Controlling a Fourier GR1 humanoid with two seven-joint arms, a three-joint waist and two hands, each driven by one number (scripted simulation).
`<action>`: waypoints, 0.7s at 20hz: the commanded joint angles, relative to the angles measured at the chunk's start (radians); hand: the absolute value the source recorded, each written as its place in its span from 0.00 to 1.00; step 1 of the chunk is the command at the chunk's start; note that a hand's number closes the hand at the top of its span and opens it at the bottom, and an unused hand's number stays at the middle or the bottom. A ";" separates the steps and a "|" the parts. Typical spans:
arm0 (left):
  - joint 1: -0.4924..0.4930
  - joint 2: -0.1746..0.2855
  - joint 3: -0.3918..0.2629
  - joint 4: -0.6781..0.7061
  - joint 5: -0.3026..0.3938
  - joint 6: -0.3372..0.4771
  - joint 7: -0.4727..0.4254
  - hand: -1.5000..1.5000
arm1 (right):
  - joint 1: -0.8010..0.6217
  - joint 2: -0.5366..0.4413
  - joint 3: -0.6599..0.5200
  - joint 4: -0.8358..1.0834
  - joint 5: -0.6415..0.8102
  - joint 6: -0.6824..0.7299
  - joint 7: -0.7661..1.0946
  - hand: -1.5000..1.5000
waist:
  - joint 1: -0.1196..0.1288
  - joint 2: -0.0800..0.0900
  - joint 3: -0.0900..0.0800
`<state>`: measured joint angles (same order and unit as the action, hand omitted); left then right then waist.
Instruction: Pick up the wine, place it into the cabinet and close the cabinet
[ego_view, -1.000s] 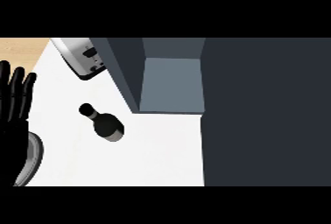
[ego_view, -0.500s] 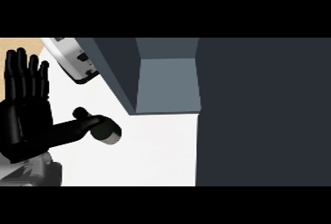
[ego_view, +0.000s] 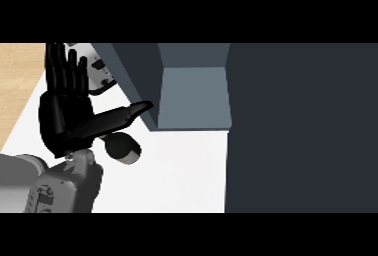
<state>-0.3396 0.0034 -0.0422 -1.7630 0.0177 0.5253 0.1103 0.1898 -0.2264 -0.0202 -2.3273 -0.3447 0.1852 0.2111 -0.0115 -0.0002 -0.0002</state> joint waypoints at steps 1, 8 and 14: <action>-0.138 -0.003 -0.016 0.040 -0.043 0.079 0.087 0.00 | 0.004 0.034 0.021 0.028 0.034 0.020 -0.019 0.00 | 0.005 0.000 0.001; -0.051 -0.003 -0.115 0.027 -0.033 0.145 0.029 0.00 | 0.060 0.053 -0.022 -0.031 -0.003 0.076 0.015 0.00 | 0.004 -0.001 0.001; -0.094 -0.003 -0.085 0.071 -0.041 0.139 0.027 0.00 | -0.029 0.075 0.041 -0.077 0.050 0.034 0.117 0.00 | 0.006 0.000 0.000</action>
<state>-0.3846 0.0014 -0.1420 -1.7331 -0.0135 0.6495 0.1329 0.1534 -0.1773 -0.0300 -2.3573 -0.3407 0.2170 0.3041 -0.0042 -0.0008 0.0002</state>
